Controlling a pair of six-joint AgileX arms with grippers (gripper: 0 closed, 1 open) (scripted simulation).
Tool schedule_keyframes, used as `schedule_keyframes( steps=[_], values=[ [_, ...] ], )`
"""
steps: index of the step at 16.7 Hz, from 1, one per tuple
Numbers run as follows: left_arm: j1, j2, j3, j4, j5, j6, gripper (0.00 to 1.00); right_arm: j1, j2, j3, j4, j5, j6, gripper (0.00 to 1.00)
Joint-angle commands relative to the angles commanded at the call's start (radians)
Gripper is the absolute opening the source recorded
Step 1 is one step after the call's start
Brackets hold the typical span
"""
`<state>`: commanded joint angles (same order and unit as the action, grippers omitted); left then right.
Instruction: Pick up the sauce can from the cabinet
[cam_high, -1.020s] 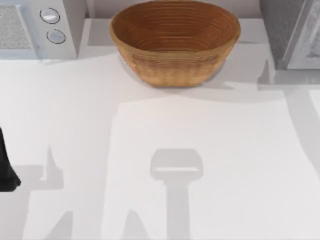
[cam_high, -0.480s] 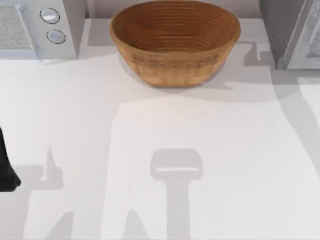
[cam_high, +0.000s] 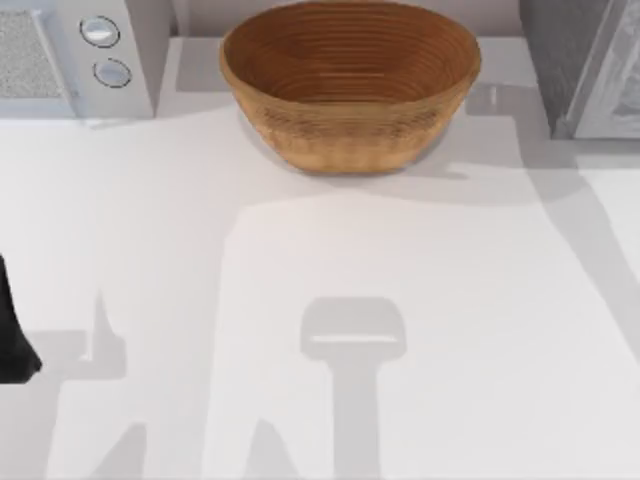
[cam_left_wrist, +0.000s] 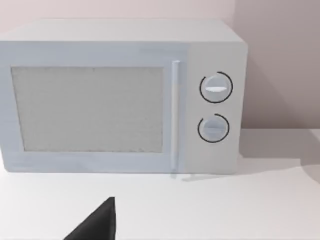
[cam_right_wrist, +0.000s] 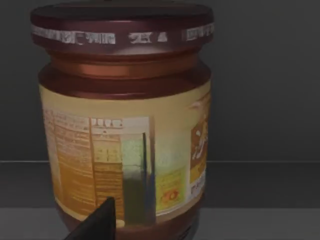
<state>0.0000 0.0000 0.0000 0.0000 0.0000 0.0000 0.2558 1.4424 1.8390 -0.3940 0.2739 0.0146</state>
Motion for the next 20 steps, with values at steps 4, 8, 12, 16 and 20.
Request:
schedule_keyframes(
  steps=[4, 8, 12, 16, 20],
  values=[
    [0.000, 0.000, 0.000, 0.000, 0.000, 0.000, 1.00, 0.094, 0.147, 0.110, 0.034, 0.102, -0.001, 1.00],
    [0.000, 0.000, 0.000, 0.000, 0.000, 0.000, 1.00, 0.111, 0.169, 0.130, 0.040, 0.120, -0.001, 1.00],
    [0.000, 0.000, 0.000, 0.000, 0.000, 0.000, 1.00, 0.101, 0.196, 0.162, 0.033, 0.111, -0.001, 1.00],
    [0.000, 0.000, 0.000, 0.000, 0.000, 0.000, 1.00, 0.077, 0.305, 0.297, 0.010, 0.088, -0.001, 1.00],
    [0.000, 0.000, 0.000, 0.000, 0.000, 0.000, 1.00, 0.052, 0.401, 0.414, -0.010, 0.064, -0.001, 1.00]
  ],
)
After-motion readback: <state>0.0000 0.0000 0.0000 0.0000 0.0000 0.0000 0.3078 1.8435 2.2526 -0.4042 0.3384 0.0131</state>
